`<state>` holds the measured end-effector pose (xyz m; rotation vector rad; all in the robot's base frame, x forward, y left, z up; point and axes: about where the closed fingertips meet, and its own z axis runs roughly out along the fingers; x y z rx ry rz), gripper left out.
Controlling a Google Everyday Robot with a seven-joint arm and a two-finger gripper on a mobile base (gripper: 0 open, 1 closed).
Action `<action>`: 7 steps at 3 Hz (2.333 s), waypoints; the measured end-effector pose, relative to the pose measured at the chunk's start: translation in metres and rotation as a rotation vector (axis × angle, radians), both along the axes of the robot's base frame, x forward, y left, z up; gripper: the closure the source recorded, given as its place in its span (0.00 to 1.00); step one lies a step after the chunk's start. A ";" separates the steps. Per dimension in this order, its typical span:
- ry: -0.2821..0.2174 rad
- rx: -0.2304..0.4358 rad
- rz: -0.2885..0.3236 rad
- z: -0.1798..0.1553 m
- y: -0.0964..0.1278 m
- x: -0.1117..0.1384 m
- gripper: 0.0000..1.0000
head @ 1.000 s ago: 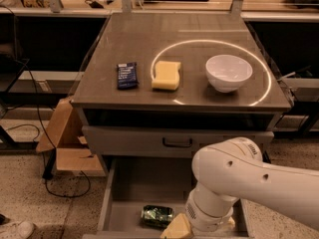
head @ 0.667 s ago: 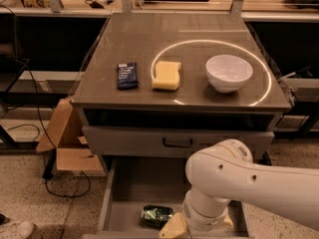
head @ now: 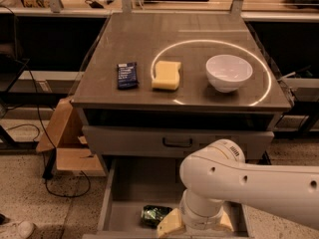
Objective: Pick green can from middle drawer and place on counter
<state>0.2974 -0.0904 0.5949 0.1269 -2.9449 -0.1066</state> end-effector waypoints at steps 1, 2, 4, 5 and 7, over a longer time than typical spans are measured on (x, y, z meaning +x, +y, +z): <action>0.001 0.000 -0.001 0.000 0.000 0.000 0.00; -0.028 0.020 -0.035 -0.011 0.045 0.010 0.00; -0.022 0.014 -0.056 -0.017 0.037 0.007 0.00; -0.043 0.005 -0.103 -0.024 0.041 0.012 0.00; -0.060 0.023 -0.172 -0.052 0.068 0.032 0.00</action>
Offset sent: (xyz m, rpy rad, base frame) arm 0.0078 0.0564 -0.0139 0.0272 -0.0488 -0.0219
